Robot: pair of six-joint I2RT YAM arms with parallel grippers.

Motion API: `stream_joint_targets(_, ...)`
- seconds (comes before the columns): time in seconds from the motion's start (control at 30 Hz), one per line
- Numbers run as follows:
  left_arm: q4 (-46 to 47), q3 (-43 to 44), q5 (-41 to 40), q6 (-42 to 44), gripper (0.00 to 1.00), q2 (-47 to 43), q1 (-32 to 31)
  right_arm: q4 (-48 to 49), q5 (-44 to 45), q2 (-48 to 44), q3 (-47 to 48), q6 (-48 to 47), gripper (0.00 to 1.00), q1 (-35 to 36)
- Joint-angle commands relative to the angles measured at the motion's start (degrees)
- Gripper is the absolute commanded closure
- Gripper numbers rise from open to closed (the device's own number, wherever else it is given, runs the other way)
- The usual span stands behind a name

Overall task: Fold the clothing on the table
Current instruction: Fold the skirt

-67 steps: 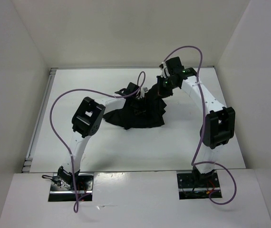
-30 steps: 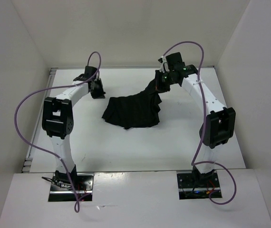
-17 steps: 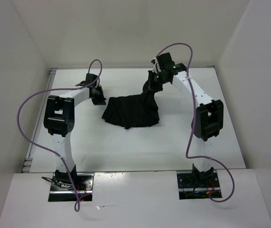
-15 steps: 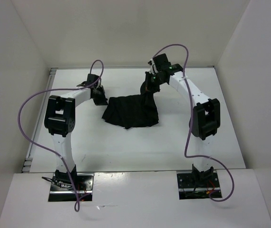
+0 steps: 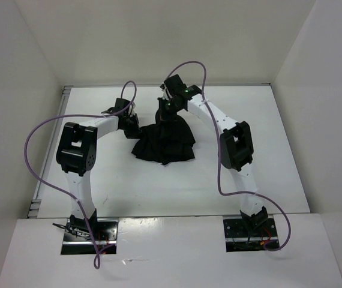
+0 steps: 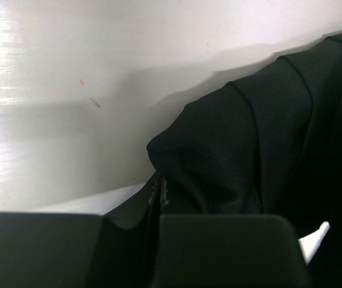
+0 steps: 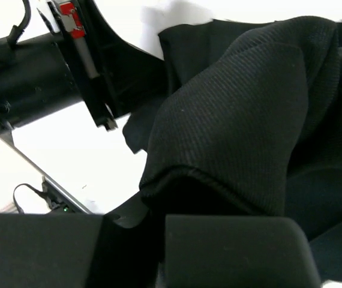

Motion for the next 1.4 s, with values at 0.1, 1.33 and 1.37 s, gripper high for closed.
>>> stream_joint_targets(0.1, -2.69, -1.53, 0.0, 0.32, 1.0, -1.02, -0.49, 0.21, -0.73, 3.9, 5.09, 1.82, 0.7, 2.73)
stream_joint_targets(1.33, 0.39, 13.42, 15.75, -0.65, 1.0, 1.96, 1.36, 12.34, 10.41, -10.68, -19.5, 3.49, 0.44, -1.76)
stream_joint_targets(1.37, -0.14, 12.89, 13.12, -0.65, 1.0, 2.49, 1.36, 12.34, 11.29, -10.69, -21.17, 3.49, 0.44, -1.76)
